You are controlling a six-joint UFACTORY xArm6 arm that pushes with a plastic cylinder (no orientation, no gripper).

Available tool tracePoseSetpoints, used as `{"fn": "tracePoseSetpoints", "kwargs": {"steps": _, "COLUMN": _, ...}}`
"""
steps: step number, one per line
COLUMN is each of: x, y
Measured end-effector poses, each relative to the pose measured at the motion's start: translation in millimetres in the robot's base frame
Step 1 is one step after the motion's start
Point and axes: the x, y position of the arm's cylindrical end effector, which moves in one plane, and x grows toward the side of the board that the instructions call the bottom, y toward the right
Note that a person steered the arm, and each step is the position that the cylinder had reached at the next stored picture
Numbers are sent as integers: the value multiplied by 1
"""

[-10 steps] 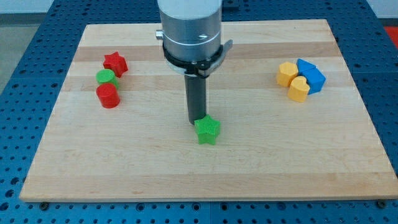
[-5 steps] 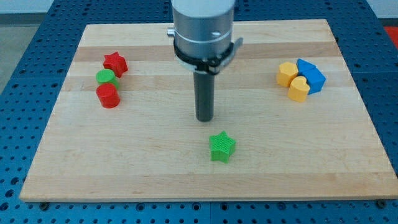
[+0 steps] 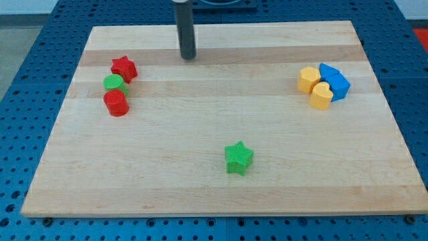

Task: Move your arm to the center left

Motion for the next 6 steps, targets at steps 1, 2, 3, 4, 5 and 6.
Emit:
{"fn": "tracePoseSetpoints", "kwargs": {"steps": 1, "x": -5, "y": -43}}
{"fn": "tracePoseSetpoints", "kwargs": {"steps": 2, "x": -6, "y": -89}}
{"fn": "tracePoseSetpoints", "kwargs": {"steps": 3, "x": -6, "y": -135}}
{"fn": "tracePoseSetpoints", "kwargs": {"steps": 4, "x": -5, "y": -173}}
{"fn": "tracePoseSetpoints", "kwargs": {"steps": 5, "x": 10, "y": -194}}
{"fn": "tracePoseSetpoints", "kwargs": {"steps": 6, "x": 33, "y": -197}}
